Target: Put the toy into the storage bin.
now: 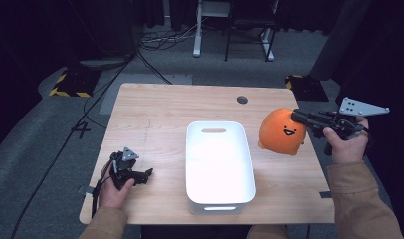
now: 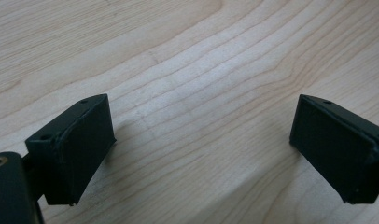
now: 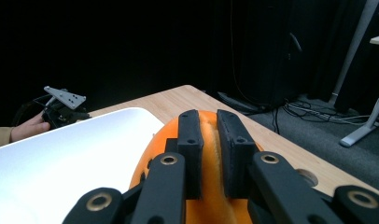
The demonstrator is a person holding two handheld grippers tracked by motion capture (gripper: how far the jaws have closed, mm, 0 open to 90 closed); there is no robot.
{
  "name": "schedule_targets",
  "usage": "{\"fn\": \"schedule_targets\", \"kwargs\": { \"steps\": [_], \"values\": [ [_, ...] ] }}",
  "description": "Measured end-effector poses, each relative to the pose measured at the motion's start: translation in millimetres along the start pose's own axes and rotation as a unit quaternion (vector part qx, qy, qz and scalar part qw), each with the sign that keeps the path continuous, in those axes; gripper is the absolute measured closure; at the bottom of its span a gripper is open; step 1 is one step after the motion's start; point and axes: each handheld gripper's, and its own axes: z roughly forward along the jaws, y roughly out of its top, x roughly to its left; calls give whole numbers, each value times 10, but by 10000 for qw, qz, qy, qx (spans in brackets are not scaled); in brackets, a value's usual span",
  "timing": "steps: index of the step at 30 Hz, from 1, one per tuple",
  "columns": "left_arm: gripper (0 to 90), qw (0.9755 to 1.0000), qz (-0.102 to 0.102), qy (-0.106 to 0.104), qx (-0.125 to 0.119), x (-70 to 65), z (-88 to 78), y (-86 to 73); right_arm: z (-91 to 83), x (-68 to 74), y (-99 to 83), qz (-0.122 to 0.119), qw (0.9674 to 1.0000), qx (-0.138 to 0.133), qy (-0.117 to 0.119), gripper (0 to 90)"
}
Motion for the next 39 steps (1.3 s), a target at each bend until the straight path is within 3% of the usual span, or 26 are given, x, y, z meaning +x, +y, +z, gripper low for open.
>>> {"fn": "schedule_targets", "kwargs": {
  "steps": [4, 12, 24, 39],
  "values": [
    [65, 10000, 15, -74, 44, -16, 7, 15, 19, 21, 87, -85, 10000, 6, 39, 804],
    [64, 10000, 10, 16, 8, -64, 29, 36, 140, 74, 258, -181, 9996, -47, 207, 804],
    [62, 10000, 5, -39, 25, -115, 47, 57, 363, 155, 455, -261, 9983, -156, 488, 805],
    [61, 9999, 33, -100, 54, -132, 54, 65, 820, 358, 602, -343, 9955, -180, 862, 804]
  ]
}}
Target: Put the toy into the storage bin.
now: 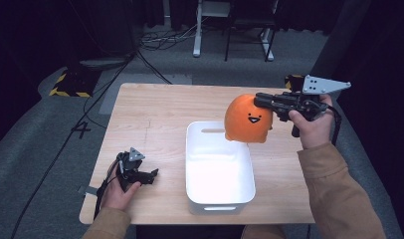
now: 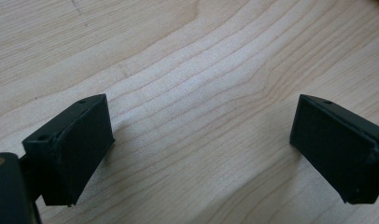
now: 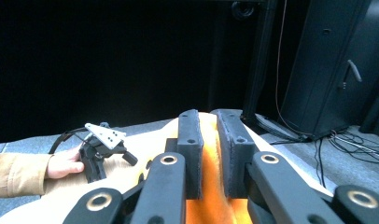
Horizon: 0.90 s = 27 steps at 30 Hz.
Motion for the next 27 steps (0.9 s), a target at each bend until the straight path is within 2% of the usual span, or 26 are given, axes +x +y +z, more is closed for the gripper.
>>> {"fn": "schedule_targets", "kwargs": {
  "steps": [9, 10, 16, 20, 27],
  "values": [
    [61, 10000, -1, 1, -2, 0, 0, 0, 264, 55, 37, -31, 9999, 94, 134, 804],
    [61, 10000, 2, 3, -5, 0, 1, 0, 334, 74, 42, -35, 9998, 115, 170, 804],
    [61, 10000, 2, 3, -3, 0, 1, 0, 471, 96, 35, 31, 9997, 114, 236, 804],
    [61, 10000, 0, 3, -5, 0, 1, 0, 632, 111, 11, 76, 9994, 165, 298, 803],
    [61, 10000, -3, 0, -1, 0, 0, 0, 803, 152, -66, 135, 9988, 252, 395, 803]
  ]
}}
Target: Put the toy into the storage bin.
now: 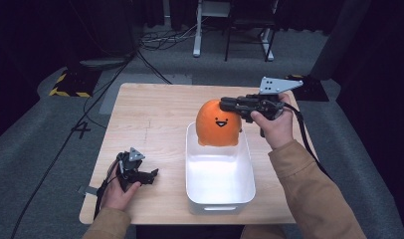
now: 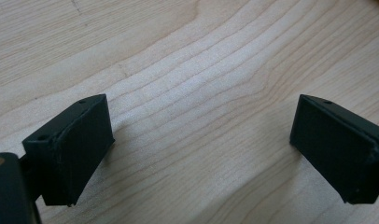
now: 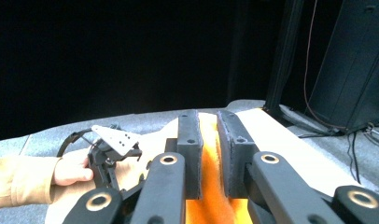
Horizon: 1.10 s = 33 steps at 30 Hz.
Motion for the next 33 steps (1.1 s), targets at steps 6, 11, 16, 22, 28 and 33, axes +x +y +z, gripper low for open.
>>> {"fn": "schedule_targets", "kwargs": {
  "steps": [6, 11, 16, 22, 28, 33],
  "values": [
    [61, 10000, 2, 0, 0, 0, 0, 0, 147, 35, -83, 24, 9999, 147, 54, 803],
    [61, 10000, 8, 0, 1, 1, 0, 0, 258, 62, -156, 37, 9995, 297, 86, 802],
    [61, 10000, 3, 0, 0, 0, 0, 0, 358, 98, -238, 16, 9987, 497, 115, 801],
    [61, 10000, 1, 2, -2, 0, 0, 0, 457, 140, -355, -1, 9964, 848, 62, 800],
    [61, 10000, 4, -3, 5, 1, -1, 0, 555, 149, -490, 47, 9928, 1198, 26, 799],
    [61, 10000, 8, 1, 1, 1, 0, 0, 627, 139, -569, 63, 9891, 1472, -15, 796]
  ]
}}
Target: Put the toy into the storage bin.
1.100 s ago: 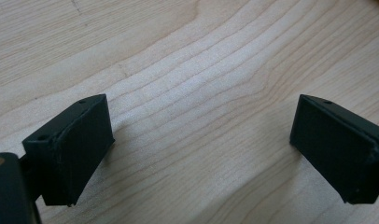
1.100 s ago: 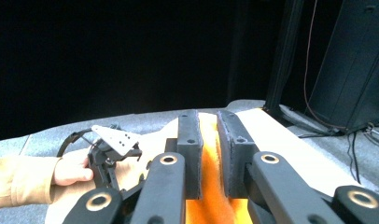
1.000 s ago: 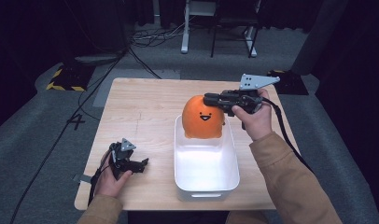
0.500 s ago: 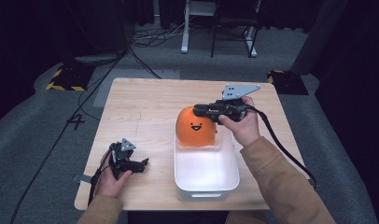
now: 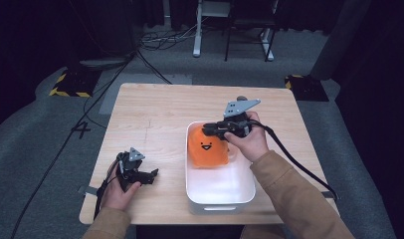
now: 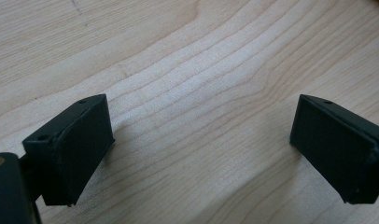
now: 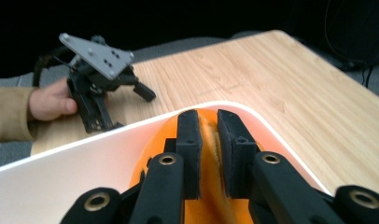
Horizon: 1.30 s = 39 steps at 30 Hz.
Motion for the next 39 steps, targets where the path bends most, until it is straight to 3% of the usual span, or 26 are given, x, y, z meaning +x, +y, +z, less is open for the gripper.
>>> {"fn": "schedule_targets", "kwargs": {
  "steps": [8, 17, 26, 33, 39],
  "values": [
    [61, 10000, -9, 2, -4, -1, 1, 0, 87, -12, -31, 68, 9994, 332, -33, 792],
    [61, 10000, -3, 1, 0, 0, 0, 0, 150, -1, -20, -27, 9975, 710, -11, 783],
    [61, 10000, -4, 4, -1, -1, 0, 0, 168, -31, -26, 121, 9954, 950, -3, 771],
    [61, 10000, 0, 5, -1, 0, 0, 0, 150, -37, -31, 241, 9944, 1024, -53, 728],
    [61, 10000, -9, 3, -2, -2, 0, -1, 106, -14, -28, 273, 9942, 1036, -123, 641]
  ]
}}
